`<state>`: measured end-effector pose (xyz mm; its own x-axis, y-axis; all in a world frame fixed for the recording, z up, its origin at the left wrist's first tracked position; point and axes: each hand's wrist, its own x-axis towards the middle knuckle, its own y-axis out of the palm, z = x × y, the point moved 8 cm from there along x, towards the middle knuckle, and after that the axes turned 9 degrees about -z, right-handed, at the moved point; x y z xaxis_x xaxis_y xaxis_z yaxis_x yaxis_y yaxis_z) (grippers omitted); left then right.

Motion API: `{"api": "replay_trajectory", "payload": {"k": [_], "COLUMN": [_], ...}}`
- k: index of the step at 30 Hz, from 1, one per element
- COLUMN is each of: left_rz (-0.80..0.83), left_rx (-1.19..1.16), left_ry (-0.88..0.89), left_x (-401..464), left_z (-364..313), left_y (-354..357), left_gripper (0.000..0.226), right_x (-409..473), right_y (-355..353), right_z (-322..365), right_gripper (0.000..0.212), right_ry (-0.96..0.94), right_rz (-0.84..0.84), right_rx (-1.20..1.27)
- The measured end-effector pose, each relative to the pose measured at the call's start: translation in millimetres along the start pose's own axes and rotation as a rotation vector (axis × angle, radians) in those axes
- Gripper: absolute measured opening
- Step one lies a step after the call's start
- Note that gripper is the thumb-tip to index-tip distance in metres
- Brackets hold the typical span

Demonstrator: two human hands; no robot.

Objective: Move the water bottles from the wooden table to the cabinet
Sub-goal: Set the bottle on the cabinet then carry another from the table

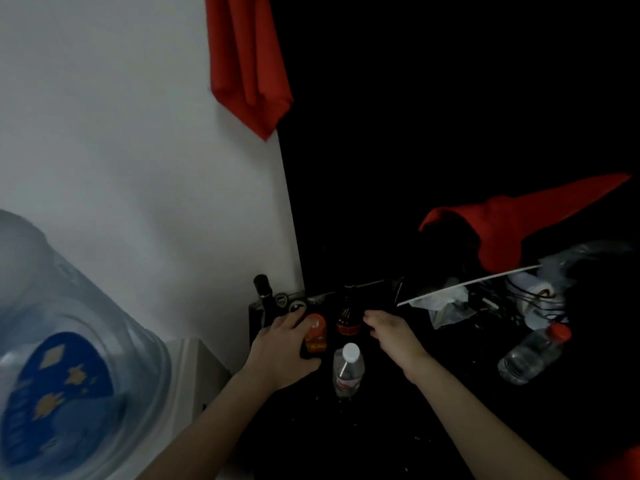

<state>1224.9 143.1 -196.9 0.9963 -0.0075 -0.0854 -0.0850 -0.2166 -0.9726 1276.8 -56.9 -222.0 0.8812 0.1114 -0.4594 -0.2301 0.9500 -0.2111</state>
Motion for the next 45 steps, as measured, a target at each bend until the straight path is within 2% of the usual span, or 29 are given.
{"api": "replay_trajectory", "payload": {"k": [9, 14, 19, 27, 30, 34, 40, 45], "left_rz": [-0.213, -0.316, -0.423, -0.510, -0.547, -0.603, -0.625, -0.634], "left_rx": [0.052, 0.086, 0.128, 0.137, 0.152, 0.162, 0.189, 0.218], "left_ry": [-0.057, -0.131, -0.295, -0.665, -0.838, -1.115, -1.523, -1.853], "left_x": [-76.7, -173.1, -295.5, -506.0, -588.6, -700.8, -837.9, -937.1], "left_z": [-2.9, 23.9, 68.9, 149.8, 170.0, 183.6, 163.7, 98.9], "left_y": [-80.6, -104.6, -130.0, -158.9, -169.1, -168.9, -152.8, -128.3], "left_gripper": [0.081, 0.079, 0.077, 0.071, 0.070, 0.069, 0.071, 0.072], "right_x": [-96.1, -171.4, -262.1, -420.1, -486.6, -567.2, -681.1, -786.8], "right_y": [24.2, 84.5, 166.4, 332.4, 388.8, 453.0, 528.2, 545.3], "right_z": [56.5, 73.9, 81.3, 78.6, 81.4, 77.9, 31.8, -40.0], "right_gripper": [0.069, 0.069, 0.068, 0.067, 0.056, 0.058, 0.062, 0.064], "right_ry": [-0.422, -0.622, -0.777, -1.075, -1.224, -1.432, -1.610, -1.726], "right_rz": [-0.020, -0.008, 0.125, 0.506, 0.646, 0.864, 1.227, 1.511], "right_rx": [-0.475, -0.691, -0.712, -0.785, -0.762, -0.778, -0.753, -0.726]}}
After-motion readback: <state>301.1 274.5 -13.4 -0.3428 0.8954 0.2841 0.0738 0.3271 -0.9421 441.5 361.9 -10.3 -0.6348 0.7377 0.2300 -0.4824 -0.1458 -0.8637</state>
